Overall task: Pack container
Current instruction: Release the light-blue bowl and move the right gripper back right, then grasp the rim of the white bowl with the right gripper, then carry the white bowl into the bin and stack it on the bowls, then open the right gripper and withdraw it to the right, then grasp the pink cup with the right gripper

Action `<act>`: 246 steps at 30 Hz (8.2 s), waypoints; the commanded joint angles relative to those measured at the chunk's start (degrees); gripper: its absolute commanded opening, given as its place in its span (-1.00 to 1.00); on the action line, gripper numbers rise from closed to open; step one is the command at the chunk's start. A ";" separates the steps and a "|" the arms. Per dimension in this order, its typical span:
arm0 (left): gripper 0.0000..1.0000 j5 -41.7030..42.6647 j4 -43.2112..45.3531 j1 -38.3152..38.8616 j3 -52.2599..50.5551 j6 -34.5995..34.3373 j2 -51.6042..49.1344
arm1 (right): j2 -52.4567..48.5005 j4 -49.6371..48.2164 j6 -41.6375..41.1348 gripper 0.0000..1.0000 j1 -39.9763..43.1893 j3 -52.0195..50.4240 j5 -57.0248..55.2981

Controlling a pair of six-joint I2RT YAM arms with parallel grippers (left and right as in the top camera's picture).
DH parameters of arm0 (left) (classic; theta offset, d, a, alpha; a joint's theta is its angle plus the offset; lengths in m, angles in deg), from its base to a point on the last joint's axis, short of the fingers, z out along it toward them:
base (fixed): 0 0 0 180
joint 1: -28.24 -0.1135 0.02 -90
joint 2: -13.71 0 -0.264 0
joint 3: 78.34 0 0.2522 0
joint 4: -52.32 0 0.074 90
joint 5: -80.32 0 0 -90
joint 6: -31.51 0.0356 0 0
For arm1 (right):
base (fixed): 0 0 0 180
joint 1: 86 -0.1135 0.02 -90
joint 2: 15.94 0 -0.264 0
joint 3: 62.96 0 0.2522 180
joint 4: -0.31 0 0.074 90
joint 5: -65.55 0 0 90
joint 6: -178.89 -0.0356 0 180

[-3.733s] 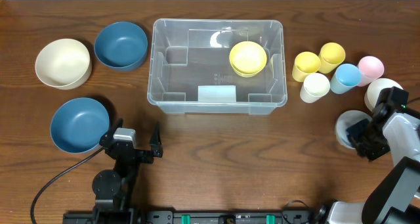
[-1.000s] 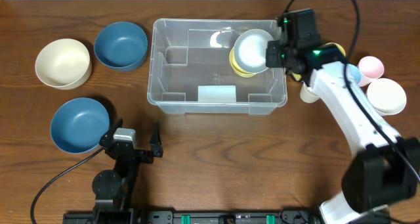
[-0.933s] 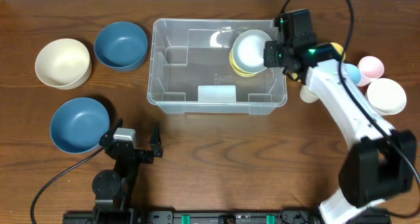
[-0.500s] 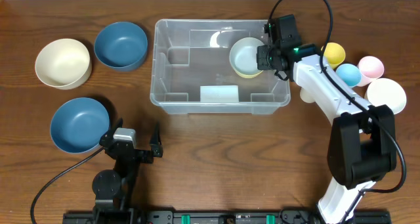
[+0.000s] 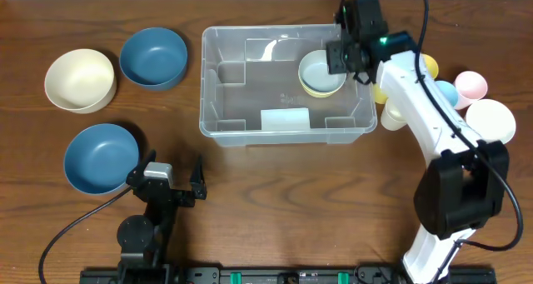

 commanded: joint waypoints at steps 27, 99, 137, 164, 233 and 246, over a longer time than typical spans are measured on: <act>0.96 0.63 -1.90 -0.28 -1.07 0.33 -0.07 | 1.84 48.11 -20.85 0.26 45.81 21.88 -0.46; 0.96 0.63 -1.90 -0.28 -1.07 0.33 -0.07 | 2.67 10.14 -20.24 -0.97 52.43 -29.77 1.97; 0.96 0.63 -1.90 -0.28 -1.07 0.31 -0.07 | 30.56 -6.32 -12.90 -0.97 1.49 -23.52 -0.76; 0.96 0.63 -1.90 -0.28 -1.07 0.33 -0.07 | 0.68 -31.82 -9.92 -0.93 1.01 -22.71 -4.07; 0.96 0.63 -1.90 -0.28 -1.07 0.33 -0.07 | 2.08 9.66 -18.38 0.50 44.30 -5.05 0.87; 0.96 0.63 -1.90 -0.28 -1.07 0.31 -0.07 | -1.07 -3.43 -18.29 0.36 44.26 -14.64 0.42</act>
